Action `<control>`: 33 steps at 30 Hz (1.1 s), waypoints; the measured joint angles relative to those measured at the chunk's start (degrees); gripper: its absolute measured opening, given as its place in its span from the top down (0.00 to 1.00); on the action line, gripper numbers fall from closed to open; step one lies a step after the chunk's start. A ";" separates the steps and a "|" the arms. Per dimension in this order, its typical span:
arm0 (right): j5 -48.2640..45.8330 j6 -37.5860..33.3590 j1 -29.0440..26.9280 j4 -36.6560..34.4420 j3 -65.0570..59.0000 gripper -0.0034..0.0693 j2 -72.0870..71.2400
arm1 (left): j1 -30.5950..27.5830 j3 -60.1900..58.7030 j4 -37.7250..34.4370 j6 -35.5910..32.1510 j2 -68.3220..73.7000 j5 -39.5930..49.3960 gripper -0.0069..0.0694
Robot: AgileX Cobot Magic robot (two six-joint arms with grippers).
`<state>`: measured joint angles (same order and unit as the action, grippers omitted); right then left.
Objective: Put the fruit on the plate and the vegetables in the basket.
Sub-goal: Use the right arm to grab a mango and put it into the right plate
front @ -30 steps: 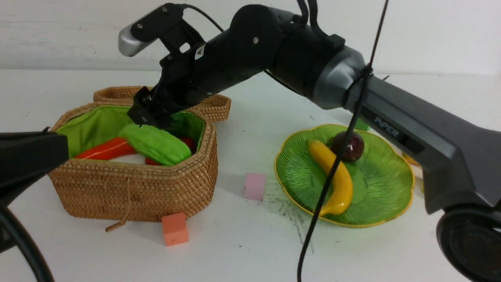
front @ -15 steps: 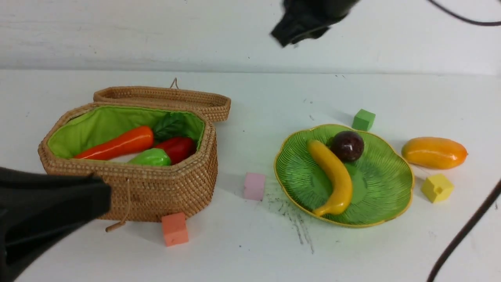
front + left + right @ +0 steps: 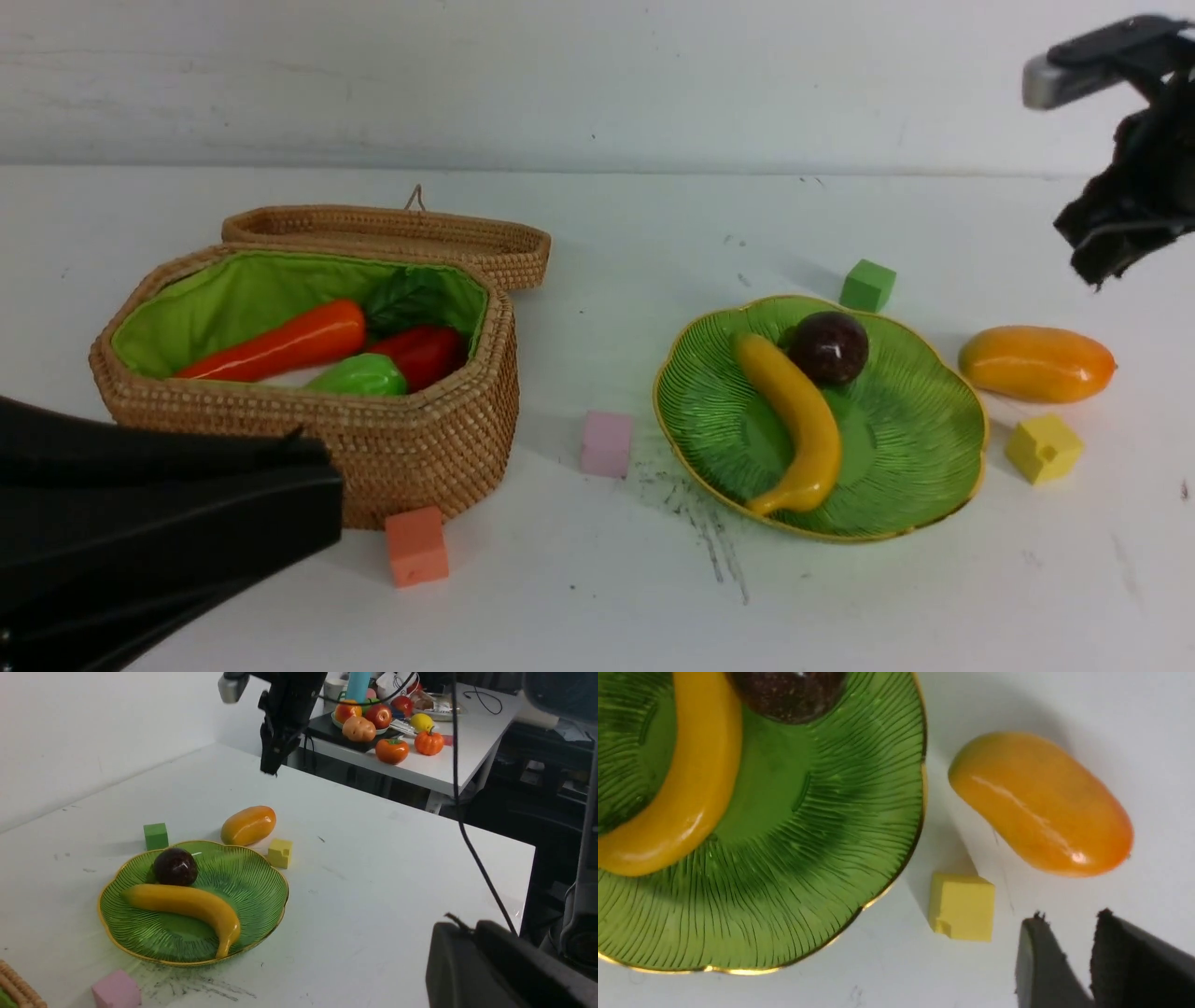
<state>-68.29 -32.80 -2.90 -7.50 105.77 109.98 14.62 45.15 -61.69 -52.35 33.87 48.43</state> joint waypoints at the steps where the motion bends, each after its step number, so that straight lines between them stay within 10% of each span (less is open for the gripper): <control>1: 1.02 -3.00 -0.47 -0.75 0.01 0.51 1.05 | 0.00 0.00 0.00 0.00 0.00 0.00 0.86; 8: 7.14 -23.57 -1.46 -0.41 0.01 0.04 7.27 | 0.00 0.00 0.05 0.00 0.00 0.39 0.86; 18: 16.72 -35.25 -1.63 2.29 0.01 0.07 14.17 | 0.00 0.00 0.05 0.05 0.00 0.47 0.86; 33: 17.34 -32.92 -2.49 3.75 0.07 0.14 19.82 | 0.00 0.00 0.05 0.05 0.00 0.65 0.85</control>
<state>-50.95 -65.72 -5.39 -3.75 105.84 129.80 14.62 45.15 -61.63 -52.30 33.87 49.08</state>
